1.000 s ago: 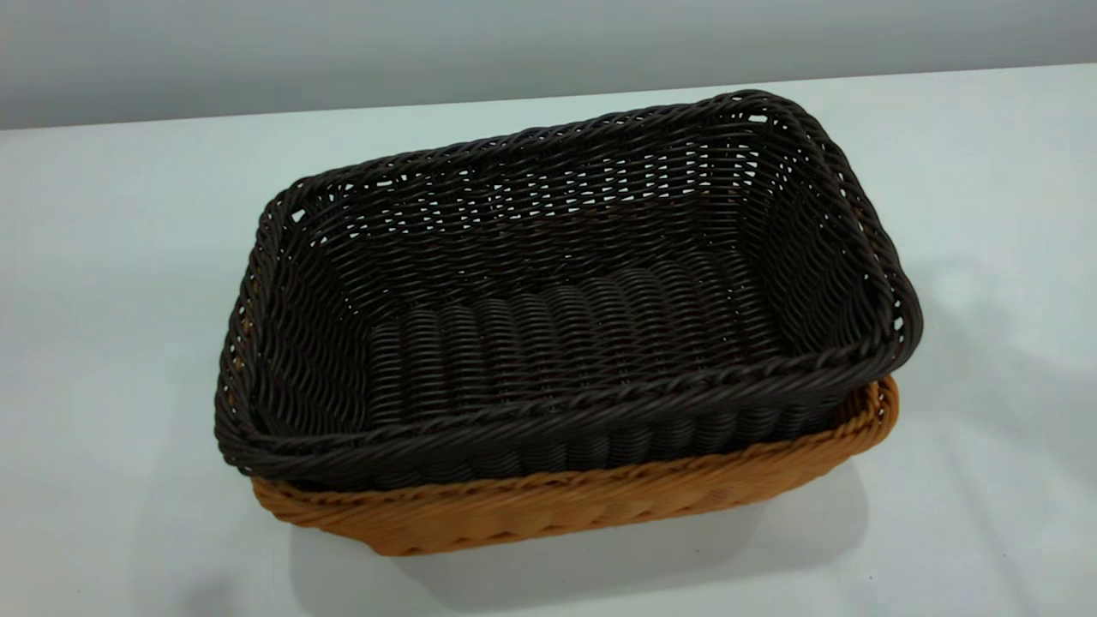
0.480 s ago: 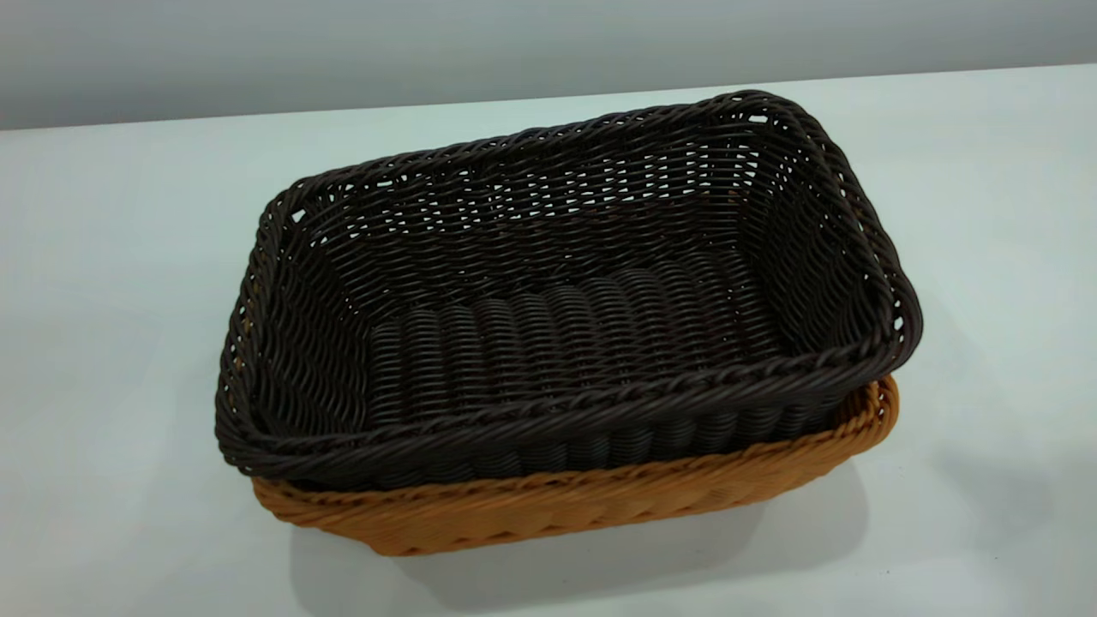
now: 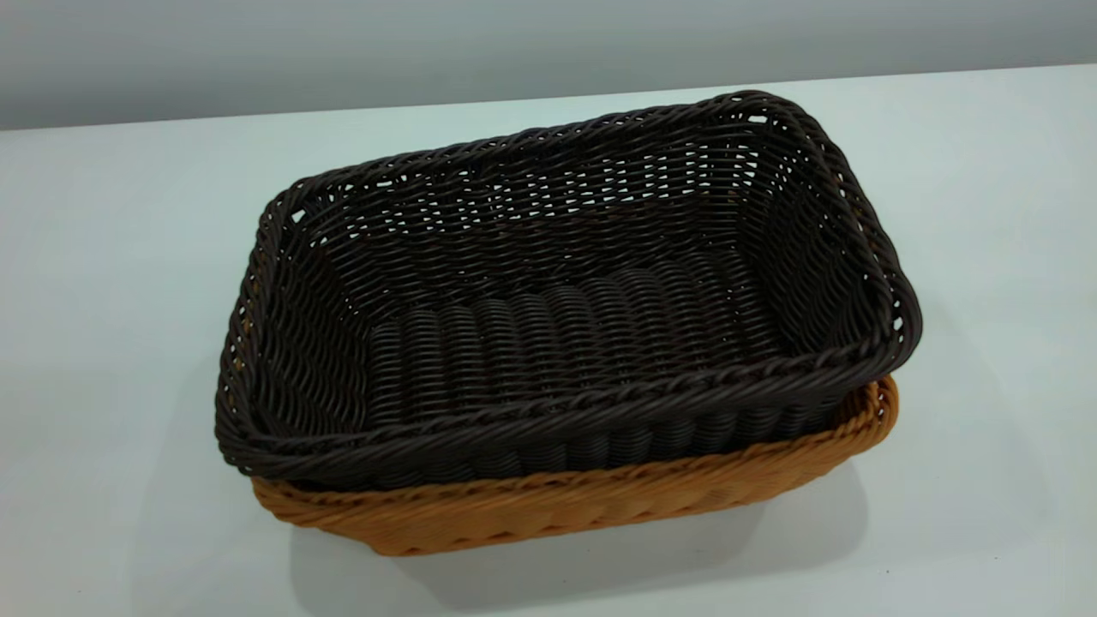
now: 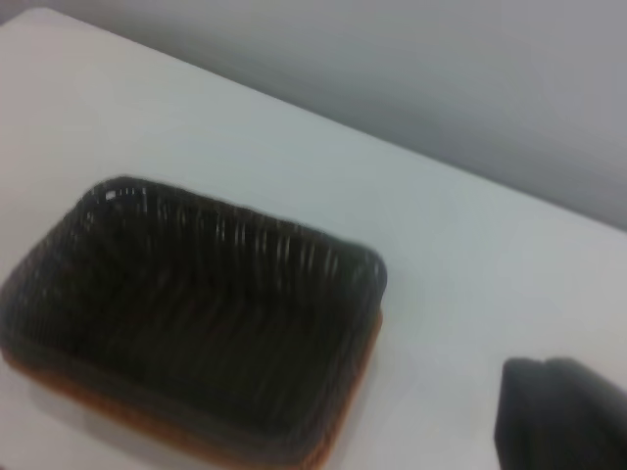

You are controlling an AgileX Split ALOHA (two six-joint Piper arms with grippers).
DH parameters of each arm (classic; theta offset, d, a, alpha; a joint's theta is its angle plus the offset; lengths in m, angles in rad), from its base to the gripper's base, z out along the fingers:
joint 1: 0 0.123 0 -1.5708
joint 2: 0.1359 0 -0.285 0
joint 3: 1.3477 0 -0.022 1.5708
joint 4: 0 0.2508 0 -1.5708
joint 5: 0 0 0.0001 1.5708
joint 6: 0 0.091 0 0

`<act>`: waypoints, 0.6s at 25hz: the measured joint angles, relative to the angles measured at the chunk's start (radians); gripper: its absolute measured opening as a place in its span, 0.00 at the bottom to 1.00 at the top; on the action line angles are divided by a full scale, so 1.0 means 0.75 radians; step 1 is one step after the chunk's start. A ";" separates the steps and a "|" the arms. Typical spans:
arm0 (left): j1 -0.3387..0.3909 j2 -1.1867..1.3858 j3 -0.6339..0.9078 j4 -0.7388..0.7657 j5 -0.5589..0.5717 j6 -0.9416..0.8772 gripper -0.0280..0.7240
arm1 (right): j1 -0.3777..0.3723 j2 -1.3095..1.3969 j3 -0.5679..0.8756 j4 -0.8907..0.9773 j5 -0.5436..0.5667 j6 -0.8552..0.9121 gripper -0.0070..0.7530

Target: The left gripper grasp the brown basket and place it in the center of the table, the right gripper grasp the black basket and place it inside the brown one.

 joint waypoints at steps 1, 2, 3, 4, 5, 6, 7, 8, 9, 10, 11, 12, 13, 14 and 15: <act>0.000 -0.011 0.037 -0.020 -0.001 -0.001 0.04 | 0.000 -0.059 0.061 -0.006 -0.001 0.000 0.01; 0.000 -0.023 0.074 -0.040 -0.004 -0.003 0.04 | 0.000 -0.106 0.119 -0.009 0.000 0.000 0.01; 0.000 -0.034 0.104 -0.063 -0.020 -0.009 0.04 | 0.000 -0.160 0.165 -0.010 0.002 0.000 0.01; 0.000 -0.047 0.138 -0.080 -0.039 -0.024 0.04 | 0.000 -0.211 0.217 -0.010 0.010 0.007 0.01; 0.000 -0.060 0.170 -0.090 -0.047 -0.029 0.04 | 0.000 -0.258 0.266 -0.010 0.016 0.013 0.01; 0.000 -0.074 0.196 -0.097 -0.053 -0.029 0.04 | 0.000 -0.295 0.305 -0.010 0.025 0.020 0.01; 0.000 -0.087 0.224 -0.100 -0.060 -0.029 0.04 | 0.000 -0.335 0.350 -0.010 0.029 0.029 0.01; 0.000 -0.104 0.250 -0.100 -0.067 -0.029 0.04 | 0.000 -0.371 0.392 -0.010 0.029 0.035 0.01; 0.000 -0.121 0.275 -0.099 -0.077 -0.029 0.04 | 0.000 -0.402 0.433 -0.016 0.028 0.038 0.01; 0.000 -0.135 0.292 -0.099 -0.085 -0.029 0.04 | 0.000 -0.426 0.465 -0.027 0.028 0.038 0.01; 0.000 -0.153 0.309 -0.099 -0.087 -0.029 0.04 | 0.000 -0.448 0.501 -0.041 0.028 0.038 0.01; 0.000 -0.171 0.324 -0.098 -0.085 -0.029 0.04 | 0.000 -0.463 0.535 -0.050 0.027 0.038 0.01; 0.000 -0.188 0.331 -0.095 -0.076 -0.029 0.04 | 0.000 -0.471 0.560 -0.057 0.025 0.038 0.01; 0.000 -0.204 0.336 -0.095 -0.064 -0.029 0.04 | 0.000 -0.472 0.590 -0.059 0.020 0.038 0.01; 0.000 -0.223 0.336 -0.095 -0.061 -0.029 0.04 | 0.000 -0.472 0.618 -0.063 0.019 0.038 0.01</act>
